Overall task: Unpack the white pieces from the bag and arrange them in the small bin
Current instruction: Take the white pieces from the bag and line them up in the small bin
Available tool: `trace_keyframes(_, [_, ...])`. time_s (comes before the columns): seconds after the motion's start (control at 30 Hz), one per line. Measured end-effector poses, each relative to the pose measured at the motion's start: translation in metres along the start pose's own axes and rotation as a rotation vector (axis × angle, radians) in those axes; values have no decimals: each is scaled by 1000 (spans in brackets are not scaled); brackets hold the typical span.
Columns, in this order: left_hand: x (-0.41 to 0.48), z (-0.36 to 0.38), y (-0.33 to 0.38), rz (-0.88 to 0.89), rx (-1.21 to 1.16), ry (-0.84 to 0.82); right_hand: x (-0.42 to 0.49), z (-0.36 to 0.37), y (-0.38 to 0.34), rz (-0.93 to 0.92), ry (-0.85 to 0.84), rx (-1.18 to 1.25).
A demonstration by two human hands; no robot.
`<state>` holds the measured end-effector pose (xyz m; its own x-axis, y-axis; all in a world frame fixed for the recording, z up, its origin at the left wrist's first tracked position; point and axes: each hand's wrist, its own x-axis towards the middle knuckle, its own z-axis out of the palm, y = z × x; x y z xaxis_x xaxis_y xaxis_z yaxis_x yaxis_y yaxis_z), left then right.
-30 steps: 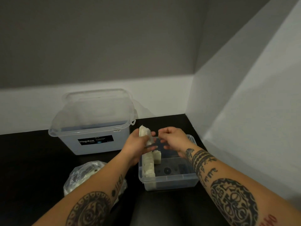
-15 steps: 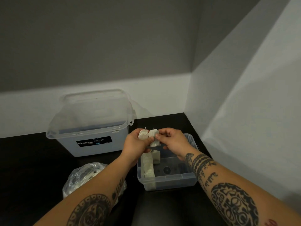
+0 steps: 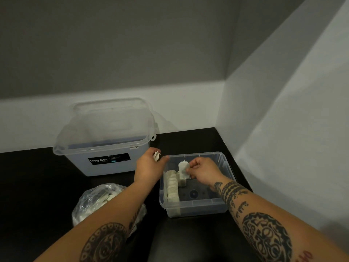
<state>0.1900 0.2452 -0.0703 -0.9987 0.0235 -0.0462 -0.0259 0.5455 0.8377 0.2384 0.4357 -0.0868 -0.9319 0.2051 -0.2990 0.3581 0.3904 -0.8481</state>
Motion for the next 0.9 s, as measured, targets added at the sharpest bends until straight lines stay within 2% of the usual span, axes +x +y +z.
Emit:
trace_keyframes(0.1, [0, 3, -7, -28, 98, -48, 9, 10, 9, 84, -20, -102])
trace_keyframes(0.23, [0, 6, -7, -43, 96, -84, 19, 21, 15, 223, -45, -139])
trace_keyframes(0.43, [2, 6, -9, -68, 90, -98, 29, 28, 13, 288, -44, -286])
trace_keyframes(0.6, [1, 8, -10, -73, 89, -89, 35, 34, 7, 444, 19, -222])
trace_keyframes(0.9, [2, 8, -11, -70, 97, -93, 42, 42, 15, 482, 45, -6])
